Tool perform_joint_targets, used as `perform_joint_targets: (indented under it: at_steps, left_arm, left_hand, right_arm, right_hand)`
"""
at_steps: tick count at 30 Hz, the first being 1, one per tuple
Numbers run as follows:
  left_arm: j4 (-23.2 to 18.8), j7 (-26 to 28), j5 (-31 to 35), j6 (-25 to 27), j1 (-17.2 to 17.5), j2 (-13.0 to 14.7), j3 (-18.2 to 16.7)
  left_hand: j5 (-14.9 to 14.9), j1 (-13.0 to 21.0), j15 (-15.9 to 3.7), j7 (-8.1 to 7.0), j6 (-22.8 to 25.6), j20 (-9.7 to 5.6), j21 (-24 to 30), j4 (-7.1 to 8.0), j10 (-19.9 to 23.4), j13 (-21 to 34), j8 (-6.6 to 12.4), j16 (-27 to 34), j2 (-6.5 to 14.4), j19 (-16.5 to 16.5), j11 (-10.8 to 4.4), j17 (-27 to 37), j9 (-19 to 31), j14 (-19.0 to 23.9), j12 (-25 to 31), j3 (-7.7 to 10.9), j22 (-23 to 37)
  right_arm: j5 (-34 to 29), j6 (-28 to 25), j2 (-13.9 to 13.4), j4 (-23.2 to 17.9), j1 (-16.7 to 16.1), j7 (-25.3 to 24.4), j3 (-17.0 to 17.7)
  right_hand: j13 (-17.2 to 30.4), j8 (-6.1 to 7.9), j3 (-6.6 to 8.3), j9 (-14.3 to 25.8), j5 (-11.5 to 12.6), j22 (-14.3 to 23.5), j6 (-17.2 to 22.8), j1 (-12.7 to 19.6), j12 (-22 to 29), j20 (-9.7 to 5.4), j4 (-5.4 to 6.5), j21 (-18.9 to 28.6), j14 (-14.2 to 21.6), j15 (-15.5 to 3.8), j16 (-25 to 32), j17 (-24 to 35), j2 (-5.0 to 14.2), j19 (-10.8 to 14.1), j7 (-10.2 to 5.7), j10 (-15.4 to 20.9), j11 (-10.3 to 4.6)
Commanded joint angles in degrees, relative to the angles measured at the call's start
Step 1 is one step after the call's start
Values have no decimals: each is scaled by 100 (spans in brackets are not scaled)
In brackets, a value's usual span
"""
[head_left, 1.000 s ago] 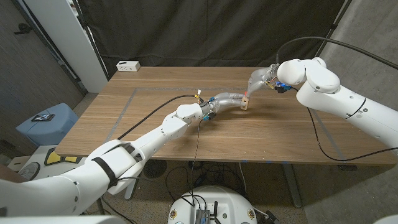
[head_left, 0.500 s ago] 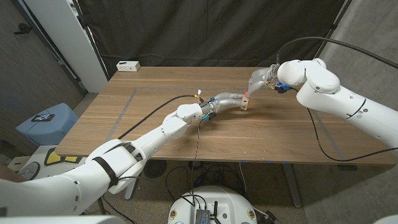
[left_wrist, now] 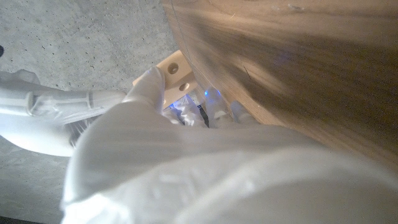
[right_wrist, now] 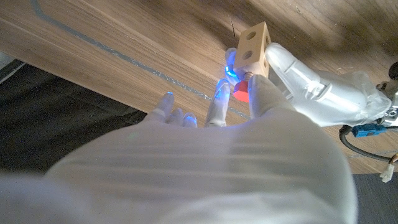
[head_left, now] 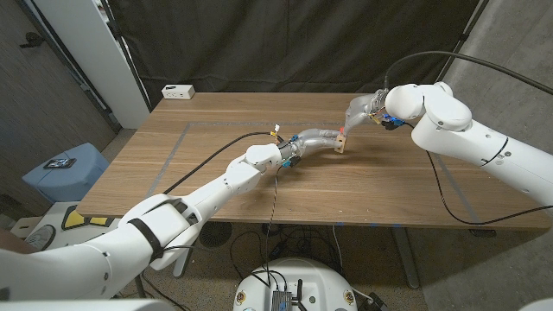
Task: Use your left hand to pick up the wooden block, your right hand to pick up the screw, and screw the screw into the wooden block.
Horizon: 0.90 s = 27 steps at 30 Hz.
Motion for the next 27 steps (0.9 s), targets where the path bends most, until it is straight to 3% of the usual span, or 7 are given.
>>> perform_joint_targets:
  at_steps: [1,12,19,27]
  left_arm:
    - [-49,14,-3,40,23,23,0]
    - [-109,11,-8,53,51,47,2]
    - [-209,31,-7,85,92,87,4]
    - [-284,42,-12,105,124,110,7]
  left_hand:
    - [37,25,-458,17,43,36,29,15,13,21,34,-26,56,-10,-1,-3,23,37,21,31,9]
    - [39,23,-462,12,37,36,30,17,9,20,32,-28,58,-8,0,-7,23,40,21,37,10]
    - [40,29,-459,14,43,39,30,14,11,19,35,-26,63,-7,0,-5,23,40,23,39,10]
    - [39,25,-457,13,37,41,30,16,14,18,32,-24,61,-7,-1,-4,23,43,24,38,9]
  right_arm:
    - [14,-68,0,-29,0,-45,-24]
    - [36,-138,-25,-87,5,-49,-37]
    - [74,-121,-32,-104,108,129,-87]
    - [98,-95,-40,-145,161,196,-90]
  right_hand:
    - [4,55,12,25,38,6,89,-84,61,3,52,37,52,-18,25,15,-9,54,12,102,1]
    - [4,92,-26,33,31,6,158,-205,60,-10,103,38,86,-22,35,24,-29,87,37,145,26]
    - [6,-84,-62,27,28,9,-295,-391,-23,44,141,-8,-20,120,-19,31,-76,-10,135,-4,127]
    - [9,-231,-83,26,19,11,-651,-504,-66,82,142,-23,-97,144,-46,28,-134,-93,215,-137,197]
